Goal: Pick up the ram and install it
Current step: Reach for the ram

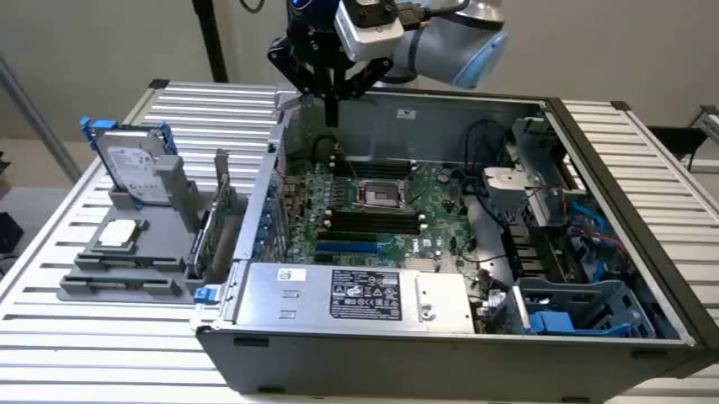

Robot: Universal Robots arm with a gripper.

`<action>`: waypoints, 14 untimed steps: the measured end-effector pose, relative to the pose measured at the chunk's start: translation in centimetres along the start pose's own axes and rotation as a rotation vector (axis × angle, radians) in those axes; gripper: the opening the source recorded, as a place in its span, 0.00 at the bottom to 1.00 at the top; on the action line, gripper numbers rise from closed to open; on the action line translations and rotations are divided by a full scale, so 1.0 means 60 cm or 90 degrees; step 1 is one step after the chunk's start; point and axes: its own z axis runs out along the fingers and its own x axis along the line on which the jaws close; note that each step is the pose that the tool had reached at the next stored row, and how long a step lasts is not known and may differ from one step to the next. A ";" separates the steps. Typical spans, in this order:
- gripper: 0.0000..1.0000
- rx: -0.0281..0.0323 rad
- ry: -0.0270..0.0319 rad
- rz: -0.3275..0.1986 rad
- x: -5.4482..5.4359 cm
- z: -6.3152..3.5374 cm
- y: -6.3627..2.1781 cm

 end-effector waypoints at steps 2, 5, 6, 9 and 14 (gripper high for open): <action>0.11 0.0000 0.0000 0.000 0.000 0.000 0.000; 0.11 0.0000 0.0000 0.000 0.000 0.000 0.000; 0.11 0.0000 0.0000 0.000 0.000 0.000 0.000; 0.11 0.0000 0.0000 0.000 0.000 0.000 0.000; 0.11 0.0001 0.0001 0.000 0.000 0.000 0.000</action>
